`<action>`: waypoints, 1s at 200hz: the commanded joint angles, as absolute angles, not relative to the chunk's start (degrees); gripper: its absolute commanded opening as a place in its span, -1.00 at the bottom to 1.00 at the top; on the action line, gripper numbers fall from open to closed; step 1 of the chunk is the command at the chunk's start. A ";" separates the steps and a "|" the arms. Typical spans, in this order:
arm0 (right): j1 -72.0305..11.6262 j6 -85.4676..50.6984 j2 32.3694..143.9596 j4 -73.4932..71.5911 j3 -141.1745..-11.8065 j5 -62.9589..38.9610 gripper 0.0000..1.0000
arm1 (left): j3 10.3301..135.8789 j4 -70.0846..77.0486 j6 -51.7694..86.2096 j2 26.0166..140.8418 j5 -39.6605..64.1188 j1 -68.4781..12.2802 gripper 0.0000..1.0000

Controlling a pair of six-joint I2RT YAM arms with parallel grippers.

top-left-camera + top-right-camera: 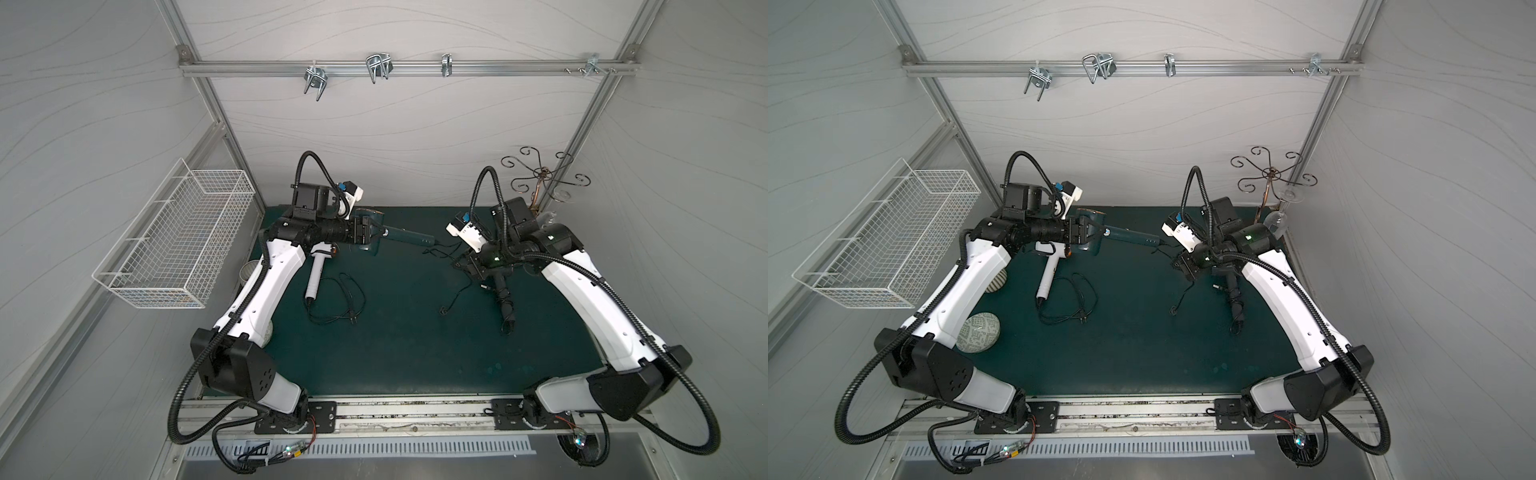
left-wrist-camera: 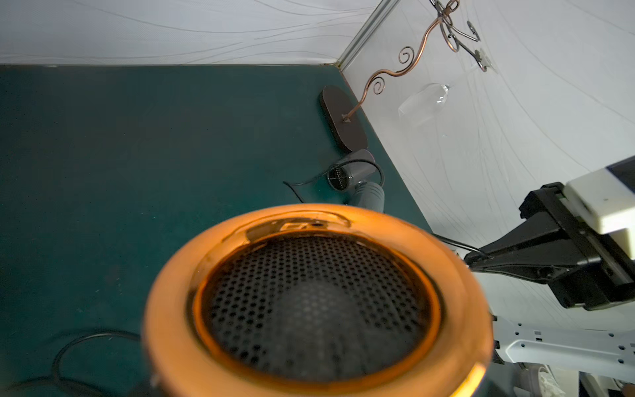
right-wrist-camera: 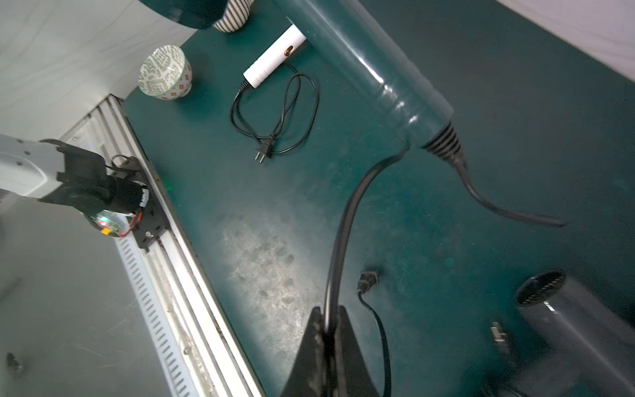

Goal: Wrap the cord around the hair dryer
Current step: Wrap the power cord around the hair dryer.

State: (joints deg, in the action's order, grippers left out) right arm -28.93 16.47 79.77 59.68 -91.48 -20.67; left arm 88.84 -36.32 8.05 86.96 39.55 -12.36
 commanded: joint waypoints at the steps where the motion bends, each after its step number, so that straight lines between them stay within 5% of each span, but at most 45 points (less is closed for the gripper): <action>1: -30.61 21.29 79.05 62.81 -95.59 -15.12 -1.00 | 88.80 -23.77 9.58 87.29 46.62 -11.95 -1.00; 124: -32.52 34.11 83.85 59.01 -104.70 11.52 -1.00 | 81.86 -25.53 2.49 84.76 54.35 -10.53 -1.00; 200: -29.58 39.16 85.01 54.79 -105.12 10.88 -1.00 | 83.46 -23.06 6.20 84.20 60.44 -9.47 -1.00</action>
